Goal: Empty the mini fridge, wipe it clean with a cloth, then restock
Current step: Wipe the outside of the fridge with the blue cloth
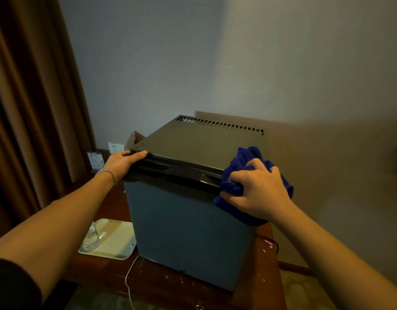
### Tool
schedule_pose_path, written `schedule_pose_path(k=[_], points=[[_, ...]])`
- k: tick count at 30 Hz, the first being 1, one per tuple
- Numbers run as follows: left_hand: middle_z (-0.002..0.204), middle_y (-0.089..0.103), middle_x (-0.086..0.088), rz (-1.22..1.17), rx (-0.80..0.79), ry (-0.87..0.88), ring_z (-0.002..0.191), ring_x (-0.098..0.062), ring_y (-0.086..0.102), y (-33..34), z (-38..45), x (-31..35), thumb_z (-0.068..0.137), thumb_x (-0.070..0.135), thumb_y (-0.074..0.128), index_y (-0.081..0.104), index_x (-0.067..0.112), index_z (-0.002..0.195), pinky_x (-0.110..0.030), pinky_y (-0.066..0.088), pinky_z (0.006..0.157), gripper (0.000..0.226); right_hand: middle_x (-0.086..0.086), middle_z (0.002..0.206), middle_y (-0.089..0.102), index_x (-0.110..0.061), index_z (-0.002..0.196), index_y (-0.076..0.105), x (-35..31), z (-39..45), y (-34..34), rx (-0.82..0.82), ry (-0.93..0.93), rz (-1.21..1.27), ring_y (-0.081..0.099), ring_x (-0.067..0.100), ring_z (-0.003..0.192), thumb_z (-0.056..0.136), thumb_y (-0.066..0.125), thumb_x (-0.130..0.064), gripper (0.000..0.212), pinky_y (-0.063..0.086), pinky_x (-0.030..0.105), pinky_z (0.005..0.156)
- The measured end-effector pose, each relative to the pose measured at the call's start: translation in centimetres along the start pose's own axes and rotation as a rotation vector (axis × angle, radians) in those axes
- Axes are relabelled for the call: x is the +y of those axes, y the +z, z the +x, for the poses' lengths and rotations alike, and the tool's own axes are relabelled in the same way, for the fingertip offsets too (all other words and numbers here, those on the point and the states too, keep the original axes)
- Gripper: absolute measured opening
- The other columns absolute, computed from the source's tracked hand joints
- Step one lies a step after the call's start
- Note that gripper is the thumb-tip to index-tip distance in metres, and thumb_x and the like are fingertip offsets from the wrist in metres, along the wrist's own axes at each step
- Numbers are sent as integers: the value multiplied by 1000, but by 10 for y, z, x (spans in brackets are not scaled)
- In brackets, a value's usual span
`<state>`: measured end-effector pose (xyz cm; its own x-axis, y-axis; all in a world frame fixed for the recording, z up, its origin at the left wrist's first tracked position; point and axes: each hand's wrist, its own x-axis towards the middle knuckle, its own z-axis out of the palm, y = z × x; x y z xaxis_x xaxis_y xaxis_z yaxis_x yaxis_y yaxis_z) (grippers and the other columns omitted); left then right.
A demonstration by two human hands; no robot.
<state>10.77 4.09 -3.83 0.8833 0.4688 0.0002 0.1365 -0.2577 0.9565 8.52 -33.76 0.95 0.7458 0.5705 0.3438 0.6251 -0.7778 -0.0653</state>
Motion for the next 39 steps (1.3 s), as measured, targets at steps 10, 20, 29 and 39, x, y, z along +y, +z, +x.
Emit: schedule_pose_path(k=[10, 20, 29, 39], points=[[125, 52, 6, -106, 4, 376, 99, -3, 55, -1, -2, -20, 97, 22, 61, 49, 28, 142, -12, 48, 74, 47, -1, 104, 74, -21, 102, 74, -45, -10, 81, 639, 34, -227, 52, 34, 120, 87, 70, -37, 23, 36, 51, 90], [65, 51, -13, -247, 171, 719, 51, -9, 45, 14, 35, -50, 88, 11, 65, 64, -10, 78, -18, 38, 47, 24, 3, 111, 73, -17, 107, 74, -41, -11, 142, 994, 14, -527, 52, 39, 120, 89, 56, -46, 38, 37, 57, 89], [73, 51, -1, -349, 282, 875, 65, -14, 47, 29, 33, -74, 97, 45, 54, 55, 13, 92, -30, 41, 65, 32, 1, 111, 70, -22, 108, 69, -56, -31, 230, 1018, 53, -516, 49, 39, 121, 74, 84, -40, 42, 41, 56, 82], [125, 65, 1, -297, 244, 810, 113, -21, 63, 75, 24, -239, 81, 81, 46, 53, 23, 131, -43, 50, 100, 77, 2, 151, 19, -39, 154, -4, -87, -64, 300, 705, 268, -427, 48, 11, 120, 95, 37, -70, 79, 42, 19, 88]])
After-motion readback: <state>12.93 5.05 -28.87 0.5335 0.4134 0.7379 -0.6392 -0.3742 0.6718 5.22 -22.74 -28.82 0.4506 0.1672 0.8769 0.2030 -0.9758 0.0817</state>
